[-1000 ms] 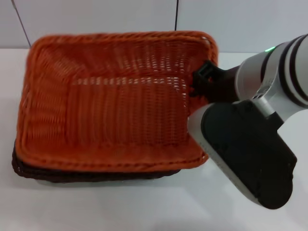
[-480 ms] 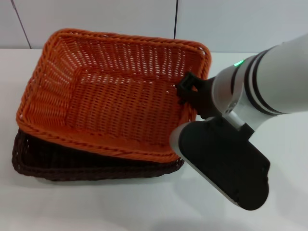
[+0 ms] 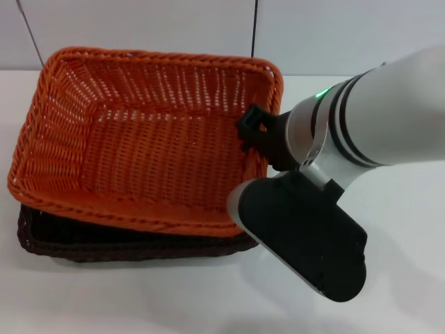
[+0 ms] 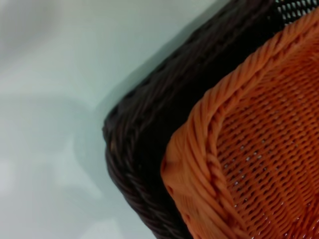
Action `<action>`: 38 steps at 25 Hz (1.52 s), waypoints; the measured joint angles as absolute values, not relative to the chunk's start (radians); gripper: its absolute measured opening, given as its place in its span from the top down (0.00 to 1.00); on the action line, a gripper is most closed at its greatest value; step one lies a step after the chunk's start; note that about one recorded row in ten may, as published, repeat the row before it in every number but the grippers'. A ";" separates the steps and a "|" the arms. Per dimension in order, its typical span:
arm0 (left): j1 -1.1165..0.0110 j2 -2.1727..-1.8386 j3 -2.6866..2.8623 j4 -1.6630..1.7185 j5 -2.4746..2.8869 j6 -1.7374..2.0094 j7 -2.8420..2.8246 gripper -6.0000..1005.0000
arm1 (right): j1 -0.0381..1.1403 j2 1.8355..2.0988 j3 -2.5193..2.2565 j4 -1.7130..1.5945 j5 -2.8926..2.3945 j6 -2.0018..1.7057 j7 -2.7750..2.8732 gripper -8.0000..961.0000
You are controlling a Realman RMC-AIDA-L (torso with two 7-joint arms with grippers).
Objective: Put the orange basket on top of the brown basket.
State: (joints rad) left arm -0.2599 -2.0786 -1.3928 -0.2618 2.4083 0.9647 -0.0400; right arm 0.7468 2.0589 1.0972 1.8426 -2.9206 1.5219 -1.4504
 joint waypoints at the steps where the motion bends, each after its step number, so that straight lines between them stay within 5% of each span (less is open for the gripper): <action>1: -0.260 -2.079 -1.393 -0.262 2.408 0.965 -0.040 0.20 | 0.746 2.060 1.094 1.834 -2.920 1.522 -1.447 0.79; 16: -0.276 -2.073 -1.399 -0.258 2.408 0.934 -0.036 0.20 | 0.700 2.057 1.045 1.949 -2.922 1.598 -1.297 0.73; 27: -0.284 -2.070 -1.400 -0.251 2.408 0.915 -0.032 0.20 | 0.635 2.076 0.919 2.037 -2.923 1.708 -1.225 0.31; 38: -0.284 -2.069 -1.402 -0.248 2.408 0.919 -0.030 0.20 | 0.638 2.092 0.808 2.039 -2.920 1.534 -1.082 0.31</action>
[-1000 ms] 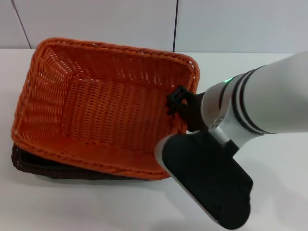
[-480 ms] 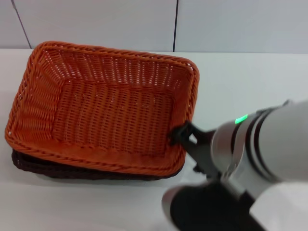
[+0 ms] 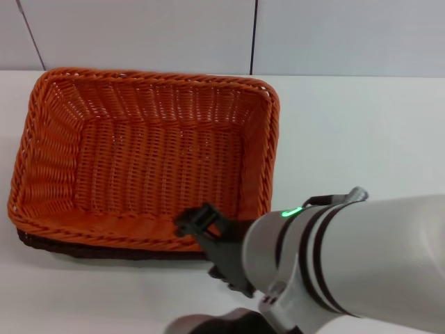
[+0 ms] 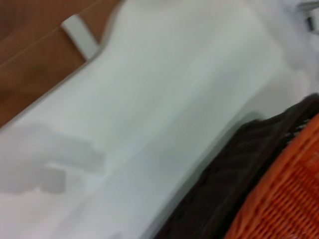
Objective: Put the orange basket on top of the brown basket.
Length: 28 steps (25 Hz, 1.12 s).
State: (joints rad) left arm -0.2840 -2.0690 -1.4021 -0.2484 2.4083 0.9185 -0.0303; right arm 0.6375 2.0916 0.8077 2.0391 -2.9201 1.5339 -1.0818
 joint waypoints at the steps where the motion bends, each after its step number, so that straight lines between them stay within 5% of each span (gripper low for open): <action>1: -0.285 -2.069 -1.402 -0.248 2.408 0.919 -0.030 0.20 | 0.637 2.092 0.807 2.037 -2.920 1.511 -1.069 0.31; 10: -0.287 -2.068 -1.402 -0.248 2.408 0.922 -0.029 0.20 | 0.550 2.081 1.172 1.934 -2.923 0.957 -0.851 0.31; 23: -0.276 -2.068 -1.405 -0.260 2.408 0.989 -0.037 0.20 | -0.049 2.084 1.455 1.543 -2.886 -0.230 -0.297 0.31; 28: -0.274 -2.068 -1.411 -0.261 2.408 1.025 -0.038 0.20 | -0.145 2.086 1.376 1.254 -2.720 -0.720 -0.208 0.31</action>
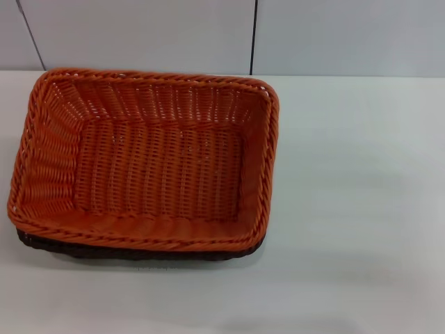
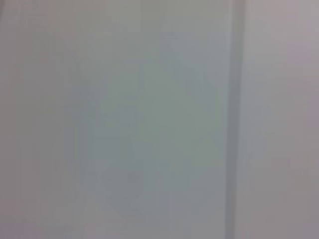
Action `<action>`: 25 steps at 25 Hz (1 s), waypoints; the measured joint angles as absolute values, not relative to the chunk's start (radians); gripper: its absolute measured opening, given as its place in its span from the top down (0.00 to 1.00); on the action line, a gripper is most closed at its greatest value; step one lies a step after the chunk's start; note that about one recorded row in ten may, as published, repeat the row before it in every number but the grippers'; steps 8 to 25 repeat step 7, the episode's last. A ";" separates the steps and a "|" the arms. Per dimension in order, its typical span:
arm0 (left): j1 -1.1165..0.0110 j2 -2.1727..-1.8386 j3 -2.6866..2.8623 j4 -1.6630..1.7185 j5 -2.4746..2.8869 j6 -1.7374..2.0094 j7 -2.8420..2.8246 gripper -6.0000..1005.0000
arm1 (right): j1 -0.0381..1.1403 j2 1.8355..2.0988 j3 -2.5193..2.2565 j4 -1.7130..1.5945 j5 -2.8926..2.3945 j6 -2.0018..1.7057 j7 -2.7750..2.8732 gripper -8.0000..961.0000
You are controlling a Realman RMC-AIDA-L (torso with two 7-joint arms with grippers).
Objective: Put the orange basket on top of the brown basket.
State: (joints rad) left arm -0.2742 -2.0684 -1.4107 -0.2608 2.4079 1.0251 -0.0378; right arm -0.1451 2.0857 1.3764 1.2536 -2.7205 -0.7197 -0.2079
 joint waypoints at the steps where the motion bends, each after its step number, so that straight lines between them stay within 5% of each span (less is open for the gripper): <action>1: -0.274 -2.069 -1.413 -0.261 2.408 1.032 -0.038 0.20 | -0.139 2.085 1.355 1.171 -2.683 -0.828 -0.206 0.31; 7: -0.271 -2.069 -1.416 -0.260 2.407 1.044 -0.038 0.20 | -0.050 2.082 1.255 0.820 -2.414 -1.243 -0.201 0.31; 25: -0.271 -2.069 -1.416 -0.260 2.407 1.044 -0.038 0.20 | -0.050 2.082 1.255 0.820 -2.414 -1.243 -0.201 0.31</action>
